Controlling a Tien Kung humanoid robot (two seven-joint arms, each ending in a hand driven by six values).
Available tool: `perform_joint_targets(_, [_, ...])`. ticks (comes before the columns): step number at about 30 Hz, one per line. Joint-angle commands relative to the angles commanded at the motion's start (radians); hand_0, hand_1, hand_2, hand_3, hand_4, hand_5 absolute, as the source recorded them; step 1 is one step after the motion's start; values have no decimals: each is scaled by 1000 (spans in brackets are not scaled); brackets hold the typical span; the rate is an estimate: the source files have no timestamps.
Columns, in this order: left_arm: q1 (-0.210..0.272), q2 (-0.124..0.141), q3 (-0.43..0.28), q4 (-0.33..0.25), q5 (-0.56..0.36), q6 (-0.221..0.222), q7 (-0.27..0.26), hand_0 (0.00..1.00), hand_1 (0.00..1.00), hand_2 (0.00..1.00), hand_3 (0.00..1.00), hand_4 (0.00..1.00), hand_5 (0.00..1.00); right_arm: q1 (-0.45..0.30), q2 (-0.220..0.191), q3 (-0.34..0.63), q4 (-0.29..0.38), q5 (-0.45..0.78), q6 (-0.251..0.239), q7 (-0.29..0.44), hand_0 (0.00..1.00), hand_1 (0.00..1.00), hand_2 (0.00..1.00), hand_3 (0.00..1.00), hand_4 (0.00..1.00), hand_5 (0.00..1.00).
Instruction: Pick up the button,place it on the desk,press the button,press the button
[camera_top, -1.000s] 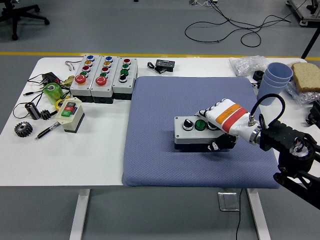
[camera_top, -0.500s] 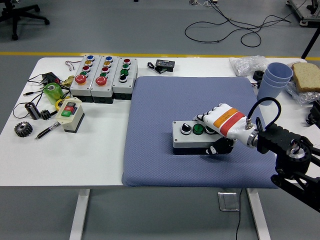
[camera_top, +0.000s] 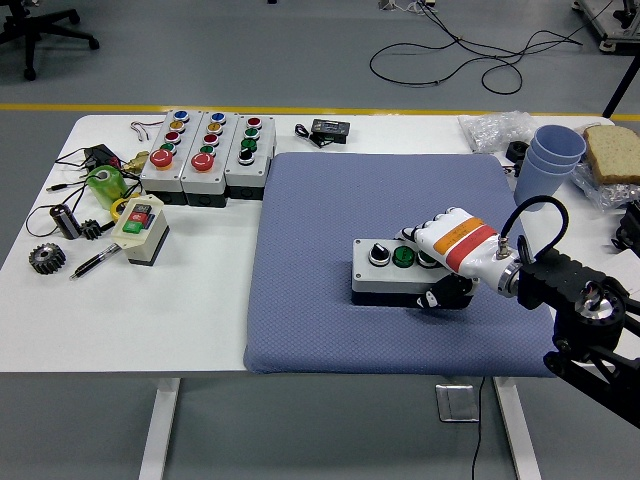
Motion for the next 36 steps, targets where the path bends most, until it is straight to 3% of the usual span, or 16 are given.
perform_joint_targets(1, [0,0,-1,0,2,0,0,600,635,678,548,359,695,-1,0,2,1,-2,3,-1,146,27,303,377,770,258])
perform_joint_targets(2, [0,0,-2,0,4,0,1,600,635,678,548,359,694,-1,0,2,1,-4,8,-2,151,60,352,441,801,297])
perform_joint_targets(13, [5,0,-10,0,18,-2,3,600,635,678,548,360,695,-10,2,10,0,-27,46,-6,166,120,402,485,839,334])
perform_joint_targets(14, [5,0,-10,0,18,-2,3,599,635,678,548,361,700,-10,2,10,0,-28,46,-6,286,247,509,571,884,379])
perform_joint_targets(19, [7,0,-13,0,24,-3,3,599,635,678,548,361,700,-18,1,13,2,-25,38,-12,286,247,509,571,884,379])
perform_joint_targets(20, [7,0,-12,0,24,-3,3,599,635,678,548,361,699,-18,1,14,3,-24,39,-13,362,308,566,620,911,423])
perform_joint_targets(25, [6,0,-12,0,21,-3,3,599,635,678,548,361,699,-20,-1,17,5,-17,51,-14,362,308,566,620,911,423])
perform_joint_targets(26, [6,0,-12,0,21,-3,3,599,635,678,547,362,701,-20,-1,18,5,-17,51,-14,607,456,649,711,958,484])
perform_joint_targets(31, [3,0,-9,0,13,-1,1,599,635,678,547,362,701,-20,-3,21,9,-4,72,-8,607,456,649,711,958,484])
perform_joint_targets(32, [3,0,-9,0,11,-1,1,599,635,678,548,361,700,-20,-3,22,9,1,74,-5,785,579,716,788,974,483])
perform_joint_targets(36, [2,0,-9,0,10,-1,1,599,635,678,548,361,700,-20,-3,23,12,10,79,0,785,579,716,788,974,483])
